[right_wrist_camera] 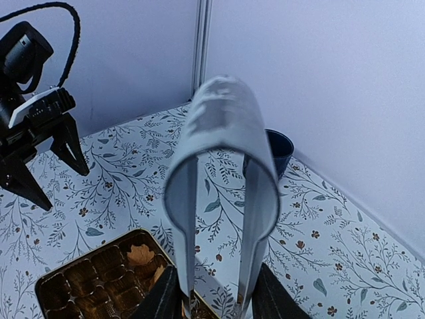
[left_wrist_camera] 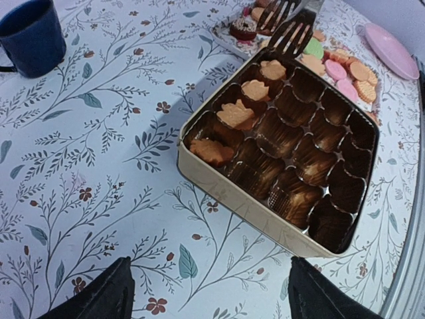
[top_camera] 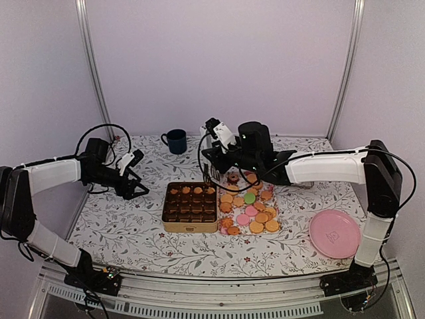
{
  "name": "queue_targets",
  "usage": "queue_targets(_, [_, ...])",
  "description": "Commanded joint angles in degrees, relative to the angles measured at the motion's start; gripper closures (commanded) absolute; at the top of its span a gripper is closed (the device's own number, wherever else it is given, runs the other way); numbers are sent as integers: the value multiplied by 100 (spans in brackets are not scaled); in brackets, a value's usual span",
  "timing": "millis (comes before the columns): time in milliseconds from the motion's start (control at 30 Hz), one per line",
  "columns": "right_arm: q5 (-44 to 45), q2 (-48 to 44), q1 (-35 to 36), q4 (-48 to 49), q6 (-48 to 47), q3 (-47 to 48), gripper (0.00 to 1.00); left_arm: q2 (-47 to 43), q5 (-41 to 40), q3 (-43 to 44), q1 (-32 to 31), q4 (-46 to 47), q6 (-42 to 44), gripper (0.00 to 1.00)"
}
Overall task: Pack the cookies
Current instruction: Place the fake cookies in the empty pocket of the box, then pick up the fake cookies from the plate.
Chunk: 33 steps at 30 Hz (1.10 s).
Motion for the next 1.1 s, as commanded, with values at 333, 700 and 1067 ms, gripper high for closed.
queue_targets(333, [415,-1920,-38,121,275,-1415,64,-52,38,123,58,-62,30,20])
queue_targets(700, [744,-3600,-23,-462,942,-3073,63,-79,36,122,49,-71,25,20])
queue_targets(1067, [1233,-3743,-20,-713,849,-3450,61,-66,32,167,48,-71,-14,20])
